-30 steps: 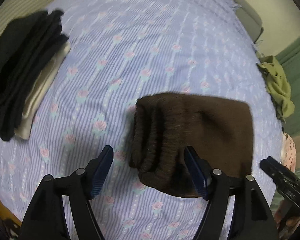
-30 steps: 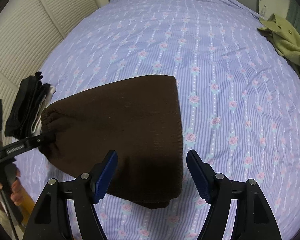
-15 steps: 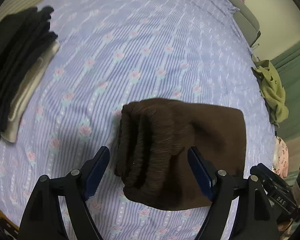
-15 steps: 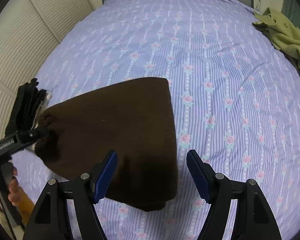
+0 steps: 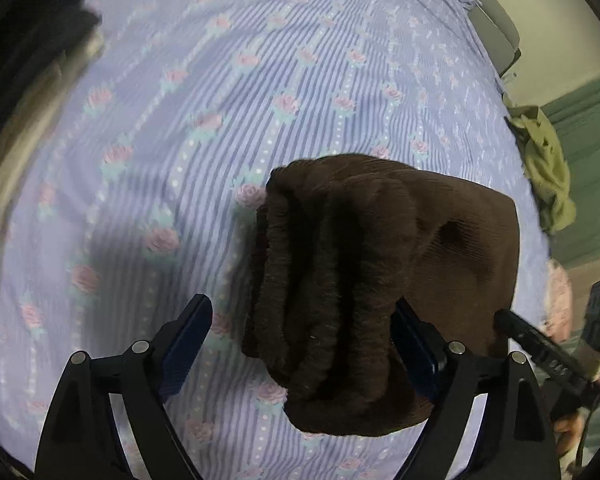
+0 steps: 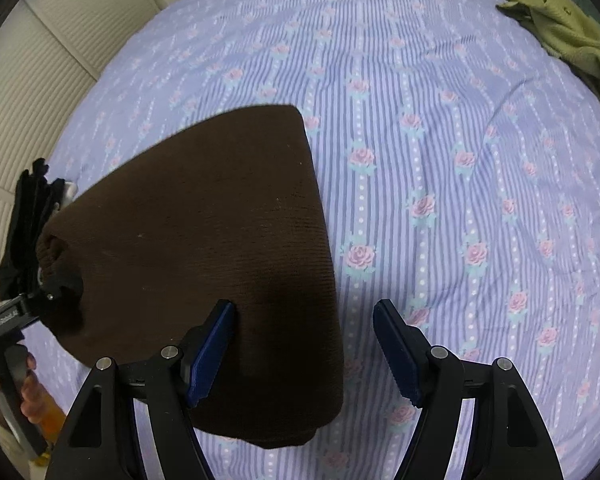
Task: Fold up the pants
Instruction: 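Lift the folded sweatpants bundle with both tools, pinching its two ends, then carry the bundle with both tools over to the stack of black clothes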
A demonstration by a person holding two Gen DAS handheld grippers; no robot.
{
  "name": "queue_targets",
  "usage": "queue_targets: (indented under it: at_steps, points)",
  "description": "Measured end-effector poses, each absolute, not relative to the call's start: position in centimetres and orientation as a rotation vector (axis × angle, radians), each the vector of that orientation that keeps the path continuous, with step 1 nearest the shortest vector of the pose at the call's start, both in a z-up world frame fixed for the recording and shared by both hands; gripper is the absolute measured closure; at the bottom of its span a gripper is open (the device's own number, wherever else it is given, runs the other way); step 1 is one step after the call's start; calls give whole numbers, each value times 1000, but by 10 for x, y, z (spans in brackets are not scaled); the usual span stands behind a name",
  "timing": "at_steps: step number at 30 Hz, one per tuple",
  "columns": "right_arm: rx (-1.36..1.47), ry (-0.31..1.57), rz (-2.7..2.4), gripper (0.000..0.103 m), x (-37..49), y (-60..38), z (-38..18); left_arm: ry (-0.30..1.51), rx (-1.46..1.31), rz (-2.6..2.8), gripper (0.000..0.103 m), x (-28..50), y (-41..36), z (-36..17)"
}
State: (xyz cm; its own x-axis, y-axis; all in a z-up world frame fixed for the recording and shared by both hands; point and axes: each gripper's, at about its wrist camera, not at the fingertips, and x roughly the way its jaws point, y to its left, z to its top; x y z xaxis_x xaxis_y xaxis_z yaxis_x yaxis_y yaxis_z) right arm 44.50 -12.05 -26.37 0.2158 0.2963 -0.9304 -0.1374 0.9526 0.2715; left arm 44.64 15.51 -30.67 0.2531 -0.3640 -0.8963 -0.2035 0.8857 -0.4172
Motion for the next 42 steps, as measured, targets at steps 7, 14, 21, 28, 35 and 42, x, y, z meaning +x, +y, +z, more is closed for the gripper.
queue_targets:
  at_steps: [7, 14, 21, 28, 35, 42]
  points:
    - [58, 1328, 334, 31, 454, -100, -280, 1353, -655, -178, 6, 449, 167, -340]
    - [96, 1334, 358, 18, 463, -107, -301, 1341, -653, -206, 2, 451, 162, -353]
    - [265, 1360, 374, 17, 469, -115, -325, 1319, -712, -203, 13, 453, 154, -356]
    - [353, 1397, 404, 31, 472, -115, -327, 1327, -770, -162, 35, 448, 149, -341]
    - [363, 1348, 441, 62, 459, -121, -282, 1298, -651, -108, 55, 436, 138, -300]
    - [351, 1209, 449, 65, 425, -141, -218, 1191, -568, -165, 57, 411, 119, -234]
